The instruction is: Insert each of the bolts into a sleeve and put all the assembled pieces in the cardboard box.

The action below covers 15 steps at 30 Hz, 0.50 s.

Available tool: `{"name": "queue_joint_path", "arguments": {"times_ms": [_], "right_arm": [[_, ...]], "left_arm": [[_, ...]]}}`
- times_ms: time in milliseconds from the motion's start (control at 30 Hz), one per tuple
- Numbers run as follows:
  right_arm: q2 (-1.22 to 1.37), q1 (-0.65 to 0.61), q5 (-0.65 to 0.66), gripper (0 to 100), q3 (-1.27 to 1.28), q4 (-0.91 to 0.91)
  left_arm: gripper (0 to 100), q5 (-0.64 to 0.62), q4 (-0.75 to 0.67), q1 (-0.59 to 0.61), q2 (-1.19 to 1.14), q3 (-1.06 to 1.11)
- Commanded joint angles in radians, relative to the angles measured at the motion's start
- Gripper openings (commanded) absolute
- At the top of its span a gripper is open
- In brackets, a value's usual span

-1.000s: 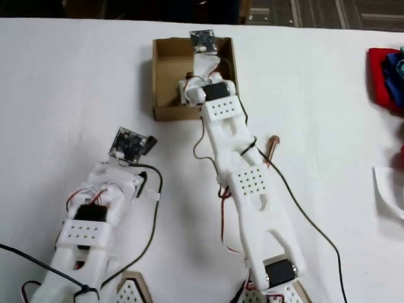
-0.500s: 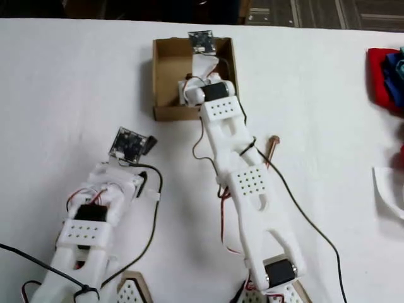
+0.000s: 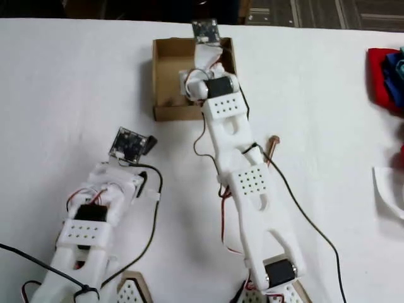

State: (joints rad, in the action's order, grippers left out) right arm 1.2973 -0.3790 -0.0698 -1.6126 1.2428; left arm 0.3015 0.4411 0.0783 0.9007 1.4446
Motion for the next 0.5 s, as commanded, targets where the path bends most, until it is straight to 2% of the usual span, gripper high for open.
{"name": "queue_joint_path", "arguments": {"times_ms": [0,133,233,367,467], "right_arm": [[-0.199,0.024,0.112,15.2,-0.049,0.151],[-0.278,-0.002,0.166,15.2,-0.049,0.349],[-0.295,-0.061,0.160,15.2,-0.046,0.456],[-0.291,-0.162,0.025,15.5,-0.037,0.521],[-0.271,-0.225,-0.123,15.6,-0.002,0.521]], "left_arm": [[21,0.003,-0.018,0.000,0.015,-0.002],[21,-0.021,-0.017,0.012,0.021,-0.005],[21,-0.106,-0.018,0.109,0.023,-0.019],[21,-0.261,-0.018,0.287,0.023,-0.048],[21,-0.347,-0.020,0.362,0.023,-0.050]]}}
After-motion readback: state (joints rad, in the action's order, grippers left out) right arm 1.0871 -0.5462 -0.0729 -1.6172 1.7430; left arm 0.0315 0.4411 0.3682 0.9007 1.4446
